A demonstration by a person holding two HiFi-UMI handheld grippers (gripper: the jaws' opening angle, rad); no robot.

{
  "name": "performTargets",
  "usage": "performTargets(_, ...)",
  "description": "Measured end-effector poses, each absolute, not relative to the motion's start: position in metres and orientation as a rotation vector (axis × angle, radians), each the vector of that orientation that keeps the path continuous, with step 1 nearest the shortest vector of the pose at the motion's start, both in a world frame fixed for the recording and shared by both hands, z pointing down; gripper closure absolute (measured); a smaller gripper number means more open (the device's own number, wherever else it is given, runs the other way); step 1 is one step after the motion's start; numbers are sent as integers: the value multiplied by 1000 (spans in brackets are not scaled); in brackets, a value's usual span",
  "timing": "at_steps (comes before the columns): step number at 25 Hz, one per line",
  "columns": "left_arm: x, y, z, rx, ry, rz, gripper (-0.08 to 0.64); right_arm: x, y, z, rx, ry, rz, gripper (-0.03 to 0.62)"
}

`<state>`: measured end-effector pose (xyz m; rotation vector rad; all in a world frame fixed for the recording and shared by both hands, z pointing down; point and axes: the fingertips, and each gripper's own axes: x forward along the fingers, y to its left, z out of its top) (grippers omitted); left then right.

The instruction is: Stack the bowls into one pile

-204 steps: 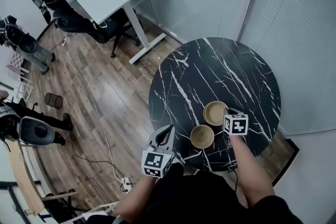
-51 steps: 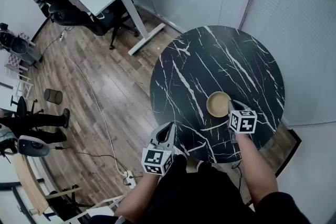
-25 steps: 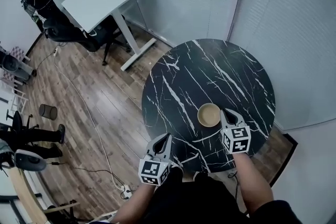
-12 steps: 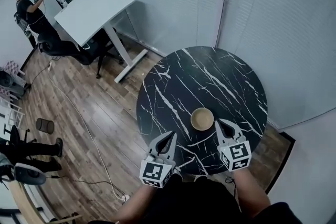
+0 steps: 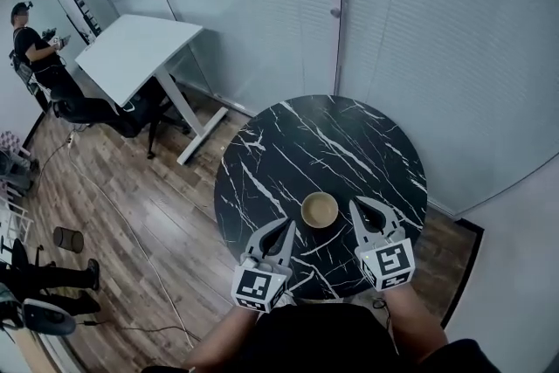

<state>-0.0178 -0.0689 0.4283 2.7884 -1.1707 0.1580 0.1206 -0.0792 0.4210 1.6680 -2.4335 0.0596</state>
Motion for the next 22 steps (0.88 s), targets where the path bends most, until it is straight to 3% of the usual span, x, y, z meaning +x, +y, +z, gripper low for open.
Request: performTargets(22,-15,-66,412,2815,-1160,140,546,133,-67,406,1716,-2410,11,584)
